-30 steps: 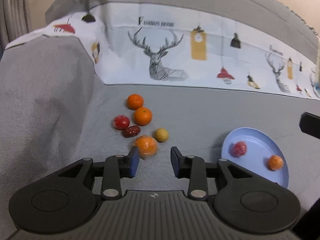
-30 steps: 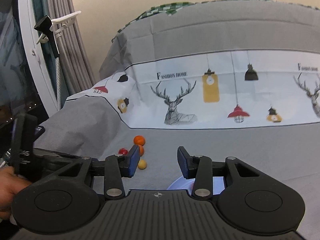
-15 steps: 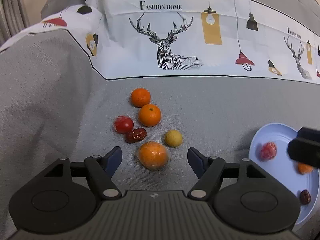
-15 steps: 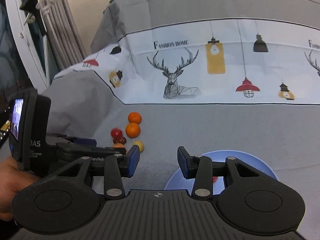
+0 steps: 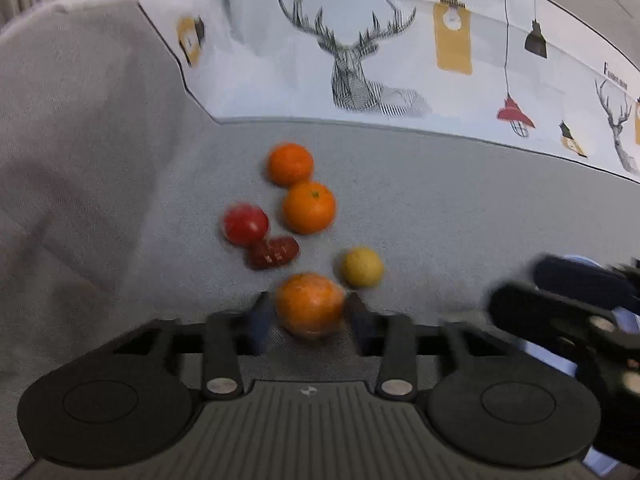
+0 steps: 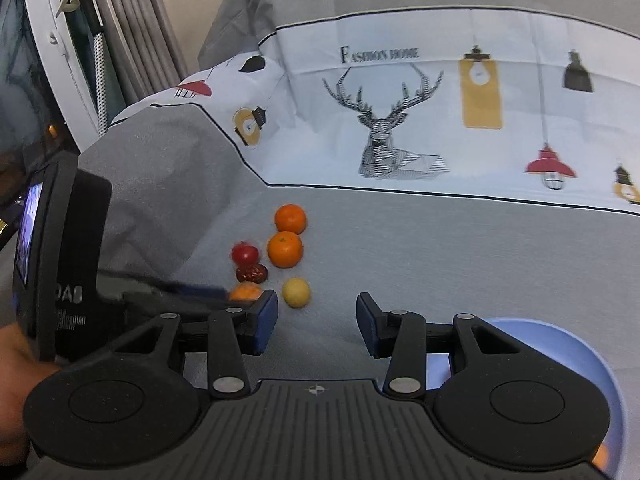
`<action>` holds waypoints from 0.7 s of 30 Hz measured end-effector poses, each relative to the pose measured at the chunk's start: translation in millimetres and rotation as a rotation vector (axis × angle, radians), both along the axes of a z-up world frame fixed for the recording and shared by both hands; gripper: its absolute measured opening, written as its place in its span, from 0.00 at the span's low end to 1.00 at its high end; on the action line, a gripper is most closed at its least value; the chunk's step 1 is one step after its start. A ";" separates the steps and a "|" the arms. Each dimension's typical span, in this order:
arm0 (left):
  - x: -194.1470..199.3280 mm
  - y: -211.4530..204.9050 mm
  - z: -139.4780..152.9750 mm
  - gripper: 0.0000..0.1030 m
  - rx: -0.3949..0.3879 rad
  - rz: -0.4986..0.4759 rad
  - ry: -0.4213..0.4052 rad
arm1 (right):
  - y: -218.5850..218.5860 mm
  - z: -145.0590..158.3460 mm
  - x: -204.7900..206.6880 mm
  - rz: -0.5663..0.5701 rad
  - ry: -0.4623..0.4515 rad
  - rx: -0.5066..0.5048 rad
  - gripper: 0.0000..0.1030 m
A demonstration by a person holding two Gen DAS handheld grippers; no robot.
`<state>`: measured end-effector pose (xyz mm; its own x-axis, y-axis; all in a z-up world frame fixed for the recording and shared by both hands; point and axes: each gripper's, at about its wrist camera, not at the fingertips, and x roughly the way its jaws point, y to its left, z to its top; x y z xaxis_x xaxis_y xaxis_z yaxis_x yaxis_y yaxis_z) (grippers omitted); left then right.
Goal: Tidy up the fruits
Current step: 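Grasp the wrapped mandarin with the left tool while the right tool grasps a yellow fruit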
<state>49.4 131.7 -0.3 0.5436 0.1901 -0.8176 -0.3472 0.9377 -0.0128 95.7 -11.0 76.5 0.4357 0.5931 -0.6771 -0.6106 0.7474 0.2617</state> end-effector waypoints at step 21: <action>-14.8 41.9 12.9 0.40 -0.042 0.218 -0.033 | 76.1 -60.5 38.2 0.153 0.005 -0.169 0.25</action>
<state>34.6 173.7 12.6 0.5197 0.2723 -0.8098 -0.5404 0.8389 -0.0647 133.9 65.2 15.9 0.3458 0.5300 -0.7743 -0.7190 0.6799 0.1443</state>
